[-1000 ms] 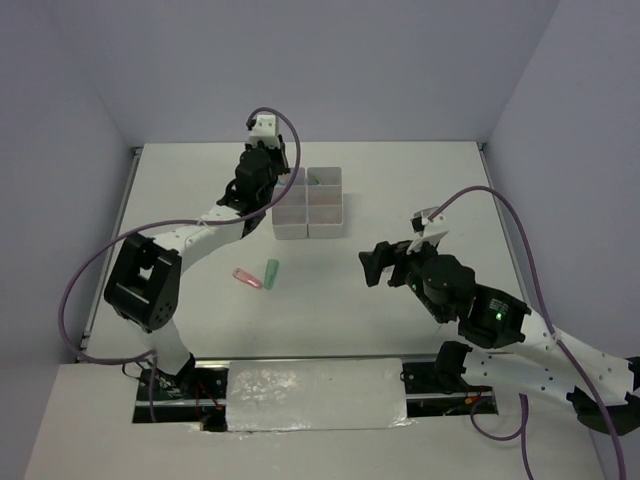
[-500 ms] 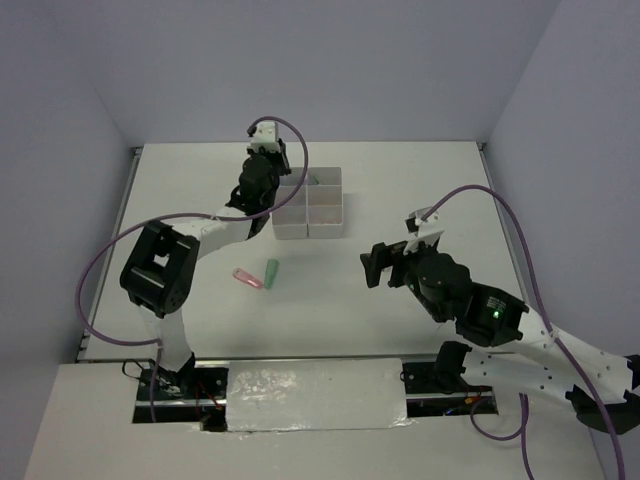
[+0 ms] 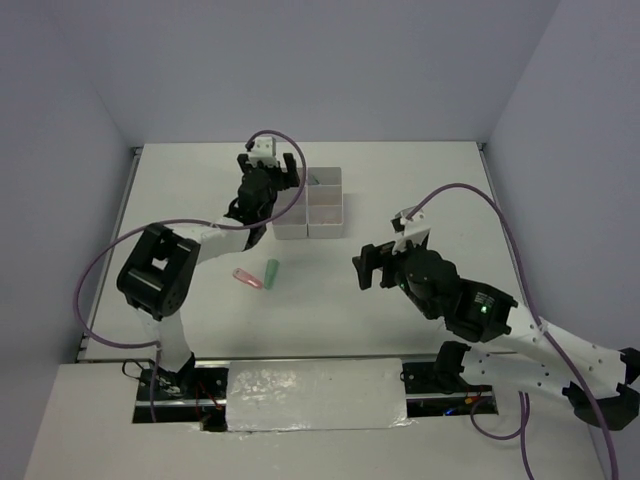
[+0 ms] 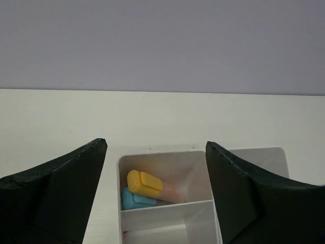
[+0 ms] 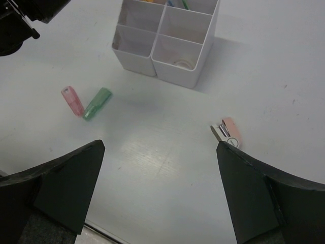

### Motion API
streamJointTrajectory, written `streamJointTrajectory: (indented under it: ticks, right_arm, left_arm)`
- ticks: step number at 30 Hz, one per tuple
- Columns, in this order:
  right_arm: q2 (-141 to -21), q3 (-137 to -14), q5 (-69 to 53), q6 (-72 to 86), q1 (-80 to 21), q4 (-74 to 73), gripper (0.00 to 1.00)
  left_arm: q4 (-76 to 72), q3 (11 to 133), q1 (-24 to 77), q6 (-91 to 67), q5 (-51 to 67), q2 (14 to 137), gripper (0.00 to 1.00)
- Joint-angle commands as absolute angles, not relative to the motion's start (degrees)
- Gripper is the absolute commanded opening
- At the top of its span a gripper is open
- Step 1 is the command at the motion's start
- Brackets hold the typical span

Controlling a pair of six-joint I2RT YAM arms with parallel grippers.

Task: Sort the stationery into containers
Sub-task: Place the stationery in the storage box, then pick up the stationery from the center of the board.

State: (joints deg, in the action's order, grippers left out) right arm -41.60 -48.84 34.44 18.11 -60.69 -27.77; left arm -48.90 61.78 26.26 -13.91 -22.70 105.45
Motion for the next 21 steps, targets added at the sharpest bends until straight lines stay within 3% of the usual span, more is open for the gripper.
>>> streamJointTrajectory:
  ticks: [1,4,5,9,10,12,17,18,20,21]
  right_arm:
    - [-43.5,-50.54,32.79,17.84,-59.6,-24.35,1.0]
    - [-48.41,-50.62,27.46,19.59,-57.92,-22.23,1.0]
    - [-50.43,-51.5,27.16,20.64,-57.75,-23.11,1.0]
    - [-64.38,-57.9,26.81,28.72,-57.92,-24.79,1.0]
    - [-66.77,-58.96,26.63,32.39,-58.18,-24.44,1.0]
    - [-73.61,-61.77,27.07,37.06,-58.88,-23.56,0.99]
    - [-90.31,-71.16,33.65,45.78,-62.66,-25.31,0.94]
    - [-92.18,-72.24,34.18,47.62,-63.19,-25.31,0.87]
    - [-97.52,-75.21,35.59,49.21,-64.68,-24.7,0.82]
    - [-99.21,-76.19,34.99,50.0,-65.12,-24.26,0.74]
  left_arm:
    - [-50.99,63.1,26.02,-16.17,-24.51,98.63,0.93]
    - [-30.61,66.95,25.84,-23.69,-31.62,91.95,0.99]
    - [-30.5,69.15,25.75,-26.17,-33.73,90.02,0.99]
    - [16.47,82.25,24.0,-38.21,-37.35,81.68,0.99]
    - [21.66,83.92,23.91,-40.76,-37.35,80.08,0.99]
    - [30.01,80.36,23.91,-42.53,-36.22,73.17,0.99]
    - [32.34,65.94,23.91,-39.38,-31.38,53.49,0.99]
    - [32.87,63.39,23.91,-38.16,-30.68,51.26,0.99]
    - [33.92,61.8,23.91,-33.15,-28.83,47.66,0.99]
    - [33.75,60.05,23.91,-32.09,-28.48,44.16,0.99]
